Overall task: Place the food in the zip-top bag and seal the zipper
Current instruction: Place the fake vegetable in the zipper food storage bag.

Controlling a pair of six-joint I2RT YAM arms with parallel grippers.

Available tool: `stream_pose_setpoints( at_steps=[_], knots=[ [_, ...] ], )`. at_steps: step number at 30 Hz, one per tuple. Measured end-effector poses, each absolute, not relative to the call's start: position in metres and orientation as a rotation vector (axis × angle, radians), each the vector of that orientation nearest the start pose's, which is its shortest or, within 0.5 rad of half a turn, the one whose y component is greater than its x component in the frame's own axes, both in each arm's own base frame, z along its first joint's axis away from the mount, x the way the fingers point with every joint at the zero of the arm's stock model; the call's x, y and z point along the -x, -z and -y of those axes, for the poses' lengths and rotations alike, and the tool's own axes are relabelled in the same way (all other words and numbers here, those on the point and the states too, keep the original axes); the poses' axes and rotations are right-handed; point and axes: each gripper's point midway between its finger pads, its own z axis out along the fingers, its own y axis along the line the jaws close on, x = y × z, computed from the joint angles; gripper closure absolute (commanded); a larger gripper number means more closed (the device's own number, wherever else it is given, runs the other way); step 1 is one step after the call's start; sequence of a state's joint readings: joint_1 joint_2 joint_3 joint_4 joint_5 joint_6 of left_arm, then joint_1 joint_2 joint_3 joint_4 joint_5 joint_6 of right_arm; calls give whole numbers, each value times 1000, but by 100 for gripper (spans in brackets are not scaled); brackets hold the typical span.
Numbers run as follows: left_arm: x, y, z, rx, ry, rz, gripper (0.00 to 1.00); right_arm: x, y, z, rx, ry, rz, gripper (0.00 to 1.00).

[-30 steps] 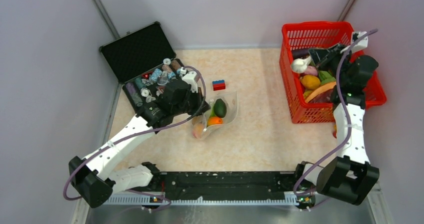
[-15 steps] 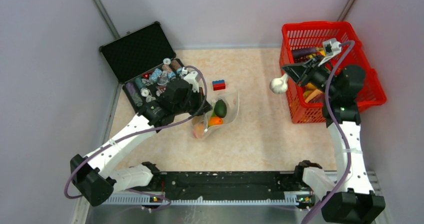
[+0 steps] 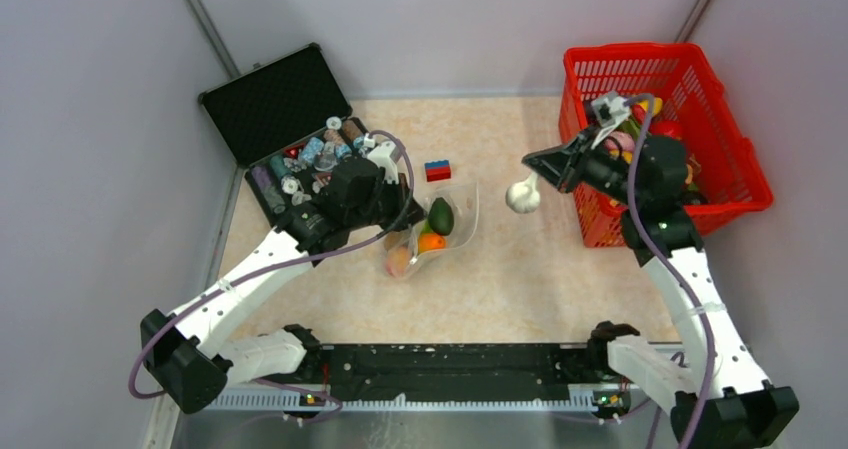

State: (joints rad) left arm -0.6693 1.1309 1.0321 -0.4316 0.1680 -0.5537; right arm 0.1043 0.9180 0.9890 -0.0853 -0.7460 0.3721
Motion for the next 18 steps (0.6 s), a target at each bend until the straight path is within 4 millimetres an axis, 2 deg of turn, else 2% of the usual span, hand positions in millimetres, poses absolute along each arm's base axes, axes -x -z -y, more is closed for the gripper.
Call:
stream_pose_setpoints(
  at_steps=[3,9,12,15,18],
  knots=[
    [-243,-235,257,-232,890,-2210,100,-265,-352,-190,441,-978,-1638,100],
    [-244,-236,259,-217,898,-2209,100,-267,-335,-235,388,-895,-1687,100],
    [-244,-237,259,-213,901,-2208,100,-278,-318,-243,252,-869,-1746,100],
    [-246,-237,259,-209,899,-2203,100,-289,-298,-241,114,-818,-1784,100],
    [-246,-237,258,-202,894,-2202,100,-284,-284,-249,59,-782,-1810,100]
  ],
)
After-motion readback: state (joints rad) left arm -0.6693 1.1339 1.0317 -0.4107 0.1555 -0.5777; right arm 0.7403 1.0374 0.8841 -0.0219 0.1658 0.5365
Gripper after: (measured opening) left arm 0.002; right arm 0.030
